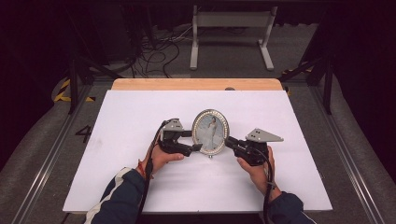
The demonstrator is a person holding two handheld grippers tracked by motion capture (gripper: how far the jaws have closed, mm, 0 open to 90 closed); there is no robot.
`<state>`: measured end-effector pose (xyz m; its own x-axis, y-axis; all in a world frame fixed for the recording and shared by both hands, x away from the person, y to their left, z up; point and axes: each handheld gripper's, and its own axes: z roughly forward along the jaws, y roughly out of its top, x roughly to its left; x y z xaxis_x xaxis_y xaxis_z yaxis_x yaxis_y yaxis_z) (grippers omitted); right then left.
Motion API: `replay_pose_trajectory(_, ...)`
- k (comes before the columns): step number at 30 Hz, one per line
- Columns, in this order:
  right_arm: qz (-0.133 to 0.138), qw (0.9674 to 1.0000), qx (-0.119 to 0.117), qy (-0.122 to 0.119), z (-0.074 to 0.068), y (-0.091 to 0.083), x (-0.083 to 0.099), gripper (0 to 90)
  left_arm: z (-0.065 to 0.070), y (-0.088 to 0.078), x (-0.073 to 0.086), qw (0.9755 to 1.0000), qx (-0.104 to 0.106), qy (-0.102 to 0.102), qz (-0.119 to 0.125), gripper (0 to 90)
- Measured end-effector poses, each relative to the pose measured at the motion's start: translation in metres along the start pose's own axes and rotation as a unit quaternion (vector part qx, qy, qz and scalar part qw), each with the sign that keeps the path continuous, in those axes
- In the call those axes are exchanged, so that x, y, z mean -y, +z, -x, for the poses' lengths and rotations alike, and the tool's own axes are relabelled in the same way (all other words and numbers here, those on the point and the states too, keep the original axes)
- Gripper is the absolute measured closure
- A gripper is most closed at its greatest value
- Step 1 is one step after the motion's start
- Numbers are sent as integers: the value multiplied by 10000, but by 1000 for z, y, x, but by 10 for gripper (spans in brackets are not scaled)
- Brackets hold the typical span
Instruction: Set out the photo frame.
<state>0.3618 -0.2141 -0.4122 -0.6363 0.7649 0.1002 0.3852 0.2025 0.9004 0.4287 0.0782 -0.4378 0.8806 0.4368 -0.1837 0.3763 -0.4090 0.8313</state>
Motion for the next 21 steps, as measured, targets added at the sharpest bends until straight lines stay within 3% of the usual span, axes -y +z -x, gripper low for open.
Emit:
replay_pose_trajectory(5, -4, 10000, 31, -8, 0, 2, 0, 812, 1, -2, 1, 10000, -41, 43, -72, 287)
replay_pose_trajectory(12, -15, 10000, 63, -28, -2, 2, 1, 802, -3, 2, 0, 9997, -175, -22, 159, 296)
replay_pose_trajectory(14, 17, 10000, 74, -18, -2, 1, 1, 793, -5, 1, 0, 9991, -267, -152, 301, 311)
replay_pose_trajectory(17, 24, 10000, 74, -13, -2, 1, 1, 791, -7, 0, 0, 9986, -324, -124, 392, 336)
replay_pose_trajectory(21, -13, 10000, 70, -23, -5, 2, 2, 783, -6, -2, 0, 9984, -273, -146, 479, 388)
